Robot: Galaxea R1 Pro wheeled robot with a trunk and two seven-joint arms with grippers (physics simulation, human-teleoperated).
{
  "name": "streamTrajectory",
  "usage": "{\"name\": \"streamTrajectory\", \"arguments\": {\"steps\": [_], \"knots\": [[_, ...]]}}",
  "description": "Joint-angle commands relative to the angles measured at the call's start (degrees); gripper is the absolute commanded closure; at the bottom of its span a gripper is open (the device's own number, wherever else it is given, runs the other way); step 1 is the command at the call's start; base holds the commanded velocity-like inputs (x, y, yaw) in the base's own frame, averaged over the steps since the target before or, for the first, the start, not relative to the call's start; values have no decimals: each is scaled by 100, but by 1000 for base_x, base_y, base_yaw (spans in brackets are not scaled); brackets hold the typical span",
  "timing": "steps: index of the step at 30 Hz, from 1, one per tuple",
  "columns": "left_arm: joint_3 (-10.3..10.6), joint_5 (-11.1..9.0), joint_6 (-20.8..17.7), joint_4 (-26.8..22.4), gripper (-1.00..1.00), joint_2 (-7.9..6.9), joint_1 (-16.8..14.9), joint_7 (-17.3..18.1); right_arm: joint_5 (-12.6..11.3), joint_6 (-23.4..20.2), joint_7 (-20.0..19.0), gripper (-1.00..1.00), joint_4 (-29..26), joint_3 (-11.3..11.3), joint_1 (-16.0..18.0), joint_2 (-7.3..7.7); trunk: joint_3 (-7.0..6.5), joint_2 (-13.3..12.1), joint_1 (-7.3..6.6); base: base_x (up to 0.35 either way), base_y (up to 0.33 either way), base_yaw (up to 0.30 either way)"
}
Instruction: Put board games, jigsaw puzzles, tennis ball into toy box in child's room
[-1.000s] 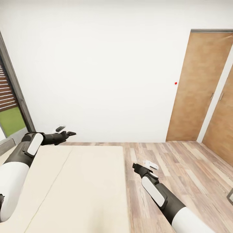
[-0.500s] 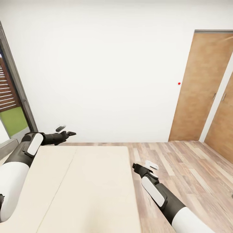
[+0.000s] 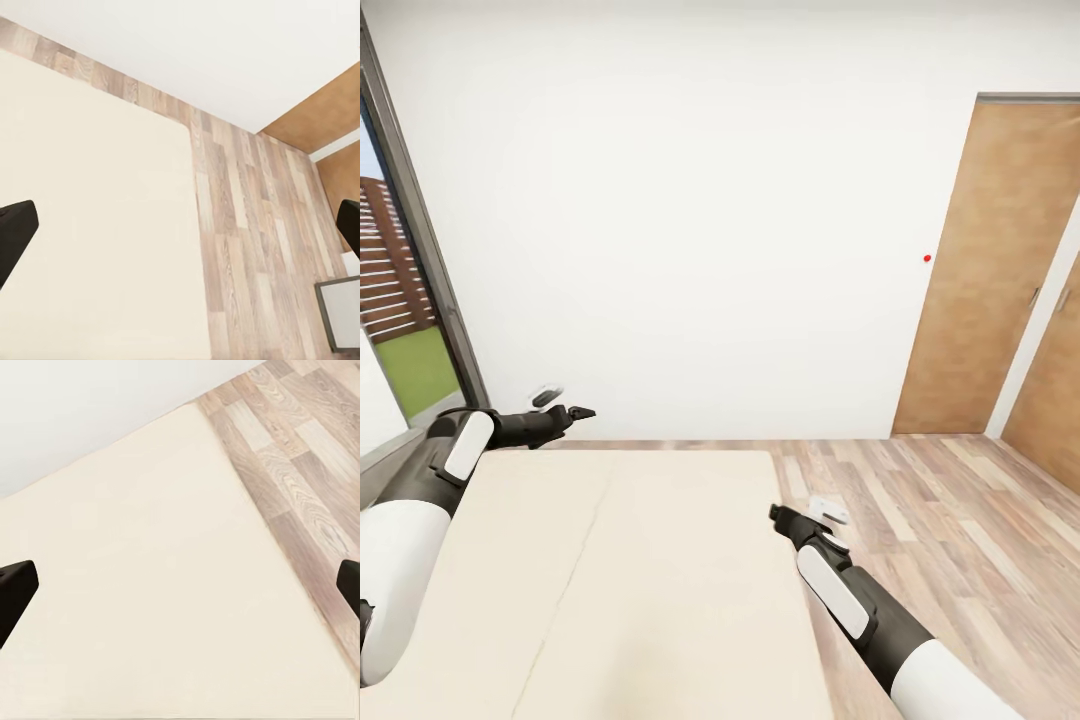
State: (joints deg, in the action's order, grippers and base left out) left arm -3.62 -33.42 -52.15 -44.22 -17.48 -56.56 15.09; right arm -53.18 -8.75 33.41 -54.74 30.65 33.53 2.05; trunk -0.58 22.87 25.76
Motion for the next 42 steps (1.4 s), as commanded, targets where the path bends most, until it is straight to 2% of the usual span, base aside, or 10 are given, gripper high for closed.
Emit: {"name": "streamTrajectory", "arguments": {"steps": [1, 34, 42], "knots": [[-16, 37, -23, 1, -100, 3, -2, 44, -17, -21, 40, -100, -10, 22, 5, 6, 3, 5, 2, -2, 260, 0], [-16, 37, -23, 1, -100, 51, -1, 43, -17, -21, 35, -100, 5, 30, 5, 6, 3, 5, 2, 0, 258, 0], [-16, 37, -23, 3, -100, 51, 1, 43, -17, -16, 34, -100, 147, 22, 5, -1, 3, 5, 2, 0, 253, 0]]}}
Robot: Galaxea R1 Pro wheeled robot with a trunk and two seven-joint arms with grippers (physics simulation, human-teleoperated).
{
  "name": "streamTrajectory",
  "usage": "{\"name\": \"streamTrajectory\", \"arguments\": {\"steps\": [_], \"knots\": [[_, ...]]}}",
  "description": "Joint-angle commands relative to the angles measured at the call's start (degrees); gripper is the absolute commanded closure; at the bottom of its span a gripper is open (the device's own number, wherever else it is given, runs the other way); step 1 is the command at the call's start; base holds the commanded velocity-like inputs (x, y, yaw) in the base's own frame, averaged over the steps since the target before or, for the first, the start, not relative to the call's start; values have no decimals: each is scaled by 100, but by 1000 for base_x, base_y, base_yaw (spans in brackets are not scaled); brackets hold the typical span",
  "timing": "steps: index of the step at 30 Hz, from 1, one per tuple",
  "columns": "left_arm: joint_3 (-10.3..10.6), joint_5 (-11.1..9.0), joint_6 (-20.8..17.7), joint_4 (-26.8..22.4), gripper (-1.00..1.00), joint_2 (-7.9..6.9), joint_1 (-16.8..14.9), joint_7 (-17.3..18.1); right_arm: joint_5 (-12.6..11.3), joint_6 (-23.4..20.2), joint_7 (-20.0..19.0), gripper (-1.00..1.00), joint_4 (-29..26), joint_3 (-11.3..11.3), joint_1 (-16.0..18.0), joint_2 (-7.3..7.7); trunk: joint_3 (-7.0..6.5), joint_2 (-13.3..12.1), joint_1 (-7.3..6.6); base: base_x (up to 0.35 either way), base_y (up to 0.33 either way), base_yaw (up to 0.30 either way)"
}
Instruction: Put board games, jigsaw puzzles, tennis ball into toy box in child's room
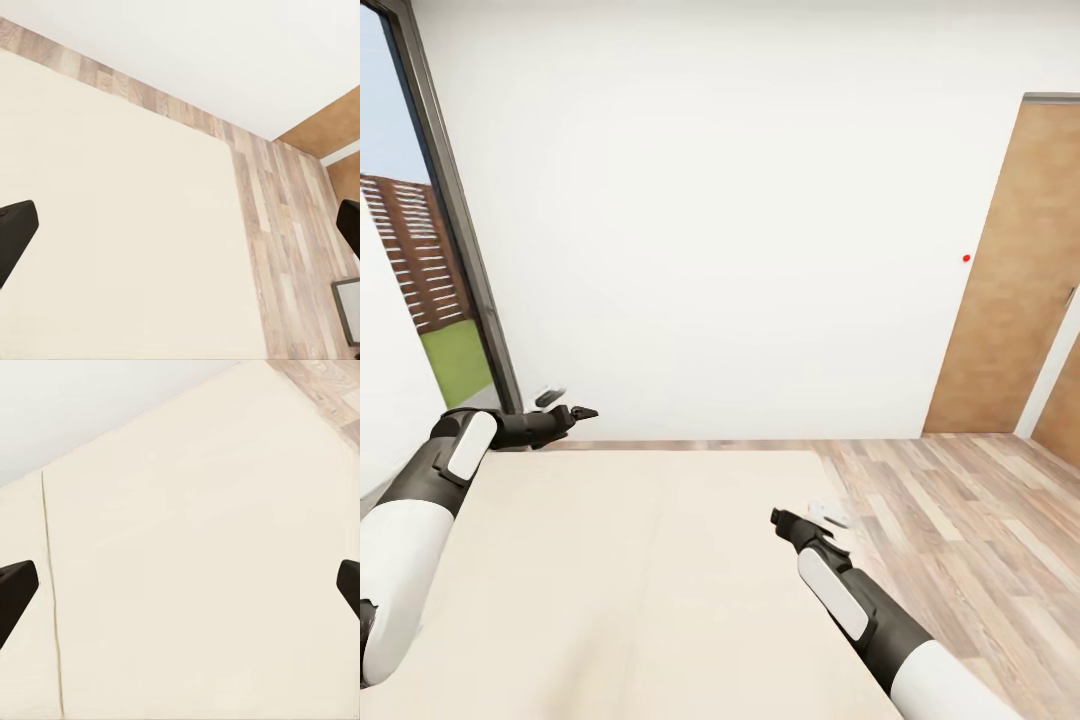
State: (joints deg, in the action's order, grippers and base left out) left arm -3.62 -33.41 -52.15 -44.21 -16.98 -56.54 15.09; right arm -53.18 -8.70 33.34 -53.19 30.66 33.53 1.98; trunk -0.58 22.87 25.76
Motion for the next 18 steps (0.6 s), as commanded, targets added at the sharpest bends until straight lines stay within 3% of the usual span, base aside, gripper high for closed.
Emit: {"name": "streamTrajectory", "arguments": {"steps": [1, 18], "knots": [[-16, 37, -24, 1, -100, 2, -2, 44, -17, -20, 41, -100, -2, 20, 5, 6, 3, 5, 2, 0, 252, 0], [-16, 38, -24, 0, -100, 8, -2, 45, -17, 335, -29, -100, 45, 52, 5, 13, 3, 5, 2, 0, 232, 0]]}}
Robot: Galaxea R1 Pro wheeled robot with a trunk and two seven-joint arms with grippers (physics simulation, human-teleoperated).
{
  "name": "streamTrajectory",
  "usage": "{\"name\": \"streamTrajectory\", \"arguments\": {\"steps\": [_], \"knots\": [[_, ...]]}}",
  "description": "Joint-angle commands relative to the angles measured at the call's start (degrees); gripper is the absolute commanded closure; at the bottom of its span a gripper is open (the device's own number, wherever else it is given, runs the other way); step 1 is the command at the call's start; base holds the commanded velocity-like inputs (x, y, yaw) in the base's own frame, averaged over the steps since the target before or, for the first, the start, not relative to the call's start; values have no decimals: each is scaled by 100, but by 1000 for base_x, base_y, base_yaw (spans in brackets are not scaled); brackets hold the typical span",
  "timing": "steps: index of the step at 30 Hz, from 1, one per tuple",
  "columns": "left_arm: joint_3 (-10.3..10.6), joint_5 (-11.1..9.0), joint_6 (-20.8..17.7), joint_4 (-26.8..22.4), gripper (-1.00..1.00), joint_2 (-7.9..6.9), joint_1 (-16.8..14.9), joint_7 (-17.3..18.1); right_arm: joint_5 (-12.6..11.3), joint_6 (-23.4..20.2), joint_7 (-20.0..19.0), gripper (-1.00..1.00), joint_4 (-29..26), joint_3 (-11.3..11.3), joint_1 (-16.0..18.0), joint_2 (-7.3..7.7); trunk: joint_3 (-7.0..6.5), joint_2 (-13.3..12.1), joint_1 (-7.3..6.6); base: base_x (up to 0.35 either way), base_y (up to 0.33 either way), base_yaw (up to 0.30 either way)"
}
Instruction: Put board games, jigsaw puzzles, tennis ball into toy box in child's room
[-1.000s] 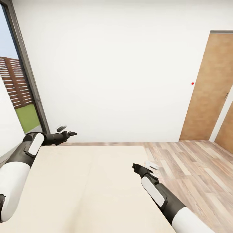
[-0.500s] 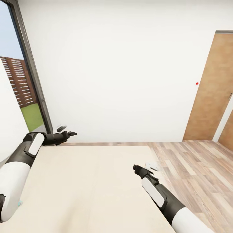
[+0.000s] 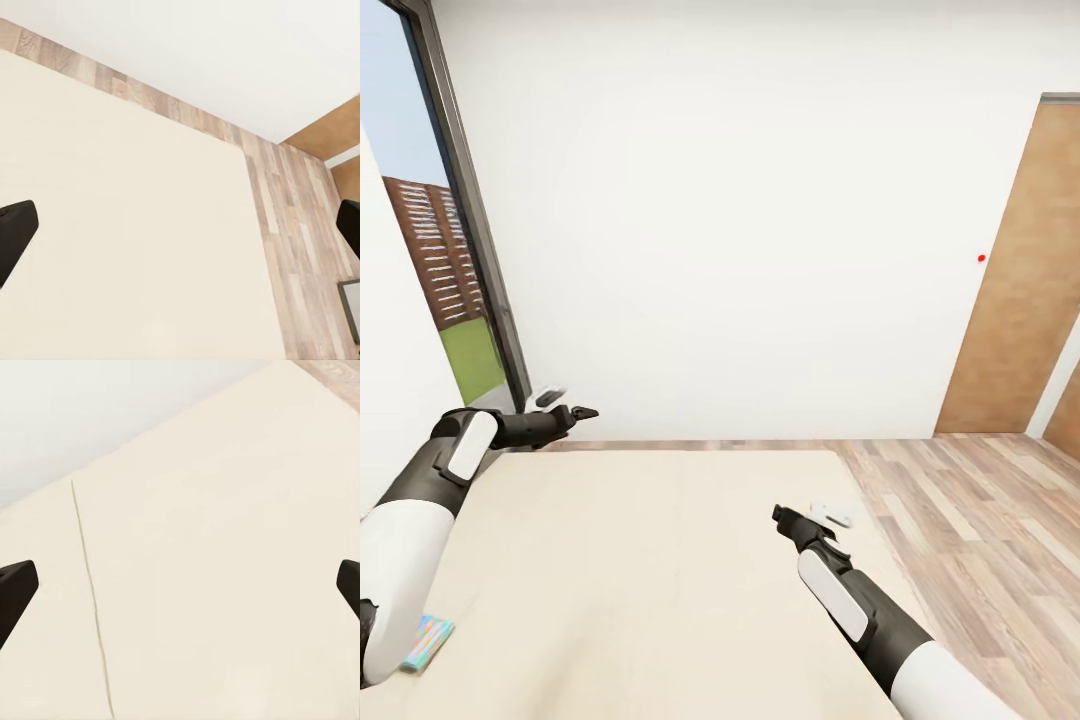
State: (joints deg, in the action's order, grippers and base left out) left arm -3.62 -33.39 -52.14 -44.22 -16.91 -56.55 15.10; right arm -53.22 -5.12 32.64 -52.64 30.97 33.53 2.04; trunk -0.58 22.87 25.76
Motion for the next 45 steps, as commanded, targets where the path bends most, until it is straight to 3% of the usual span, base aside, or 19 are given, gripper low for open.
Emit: {"name": "streamTrajectory", "arguments": {"steps": [1, 45], "knots": [[-16, 36, -24, 1, -100, 0, -2, 43, -13, -20, 32, -100, -10, 21, 4, 6, 3, 5, 3, 0, 220, 0], [-16, 35, -24, 1, -100, 12, -2, 41, -9, -3, -38, -100, -9, 23, 4, 6, 3, 5, 3, 0, 191, 0]]}}
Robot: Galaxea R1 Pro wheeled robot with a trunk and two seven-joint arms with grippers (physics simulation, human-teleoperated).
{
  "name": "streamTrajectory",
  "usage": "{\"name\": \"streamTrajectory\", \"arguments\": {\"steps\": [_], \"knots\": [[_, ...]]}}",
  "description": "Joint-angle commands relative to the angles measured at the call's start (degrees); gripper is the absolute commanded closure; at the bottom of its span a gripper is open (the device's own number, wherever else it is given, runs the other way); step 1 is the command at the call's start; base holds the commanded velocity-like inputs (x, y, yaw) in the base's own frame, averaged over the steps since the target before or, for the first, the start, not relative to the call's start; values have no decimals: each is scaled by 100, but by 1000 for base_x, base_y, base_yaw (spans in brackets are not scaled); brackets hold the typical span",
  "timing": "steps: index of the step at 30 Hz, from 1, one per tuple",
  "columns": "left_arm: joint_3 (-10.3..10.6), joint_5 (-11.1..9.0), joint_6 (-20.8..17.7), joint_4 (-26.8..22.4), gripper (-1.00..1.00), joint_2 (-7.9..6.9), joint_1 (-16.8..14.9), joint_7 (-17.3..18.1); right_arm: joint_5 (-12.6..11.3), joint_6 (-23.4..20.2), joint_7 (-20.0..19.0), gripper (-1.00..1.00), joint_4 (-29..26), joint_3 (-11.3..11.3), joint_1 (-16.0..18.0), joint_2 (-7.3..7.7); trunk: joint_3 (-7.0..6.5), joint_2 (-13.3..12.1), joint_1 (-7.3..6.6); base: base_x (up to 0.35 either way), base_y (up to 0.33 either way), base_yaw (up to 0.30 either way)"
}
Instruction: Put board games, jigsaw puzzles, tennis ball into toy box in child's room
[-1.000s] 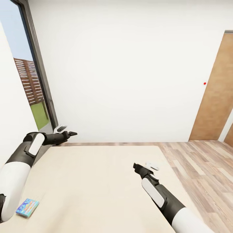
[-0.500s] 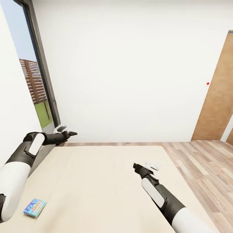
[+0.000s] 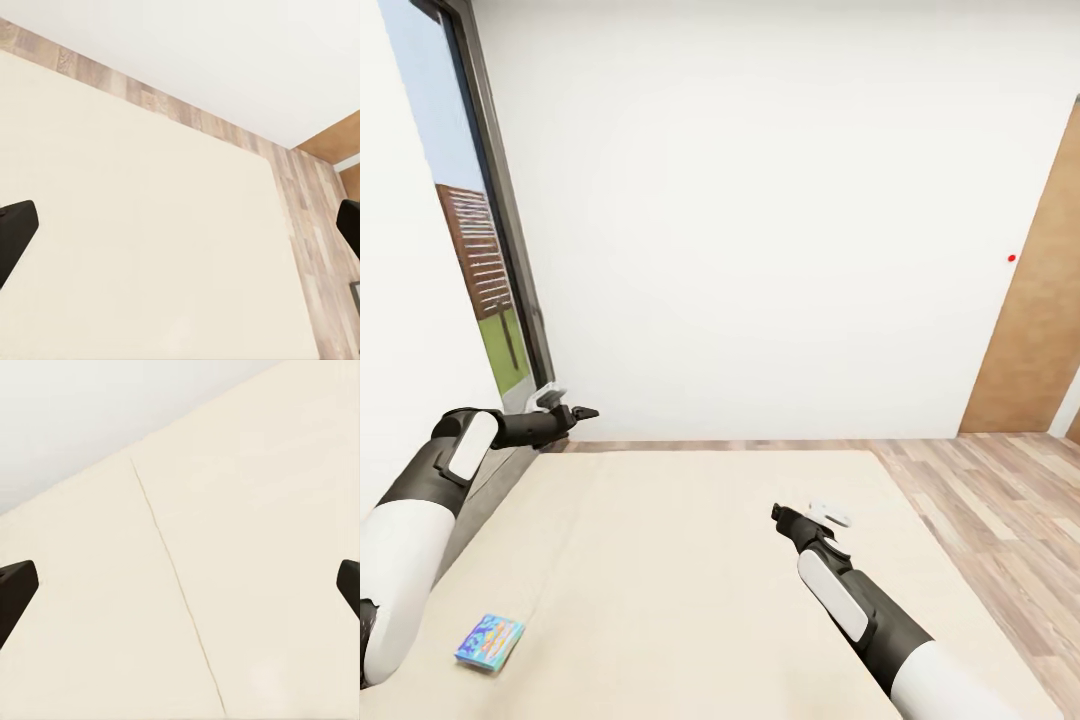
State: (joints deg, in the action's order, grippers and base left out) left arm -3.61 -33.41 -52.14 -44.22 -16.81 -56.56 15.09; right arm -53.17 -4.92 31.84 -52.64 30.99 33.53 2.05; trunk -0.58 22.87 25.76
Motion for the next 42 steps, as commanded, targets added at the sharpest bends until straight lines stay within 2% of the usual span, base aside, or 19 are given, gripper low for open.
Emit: {"name": "streamTrajectory", "arguments": {"steps": [1, 25, 42], "knots": [[-17, 37, -24, 1, -100, 2, -1, 41, -14, -24, 41, -100, -10, 21, 4, 6, 3, 5, 3, 0, 175, 0], [-17, 37, -24, 1, -100, 2, -2, 41, -18, -26, 41, -100, -10, 21, 4, 6, 3, 5, 3, 0, 158, 0], [-17, 37, -24, 1, -100, 2, 2, 38, -18, -26, 41, -100, -10, 21, 4, 6, 3, 5, 3, 0, 45, 0]]}}
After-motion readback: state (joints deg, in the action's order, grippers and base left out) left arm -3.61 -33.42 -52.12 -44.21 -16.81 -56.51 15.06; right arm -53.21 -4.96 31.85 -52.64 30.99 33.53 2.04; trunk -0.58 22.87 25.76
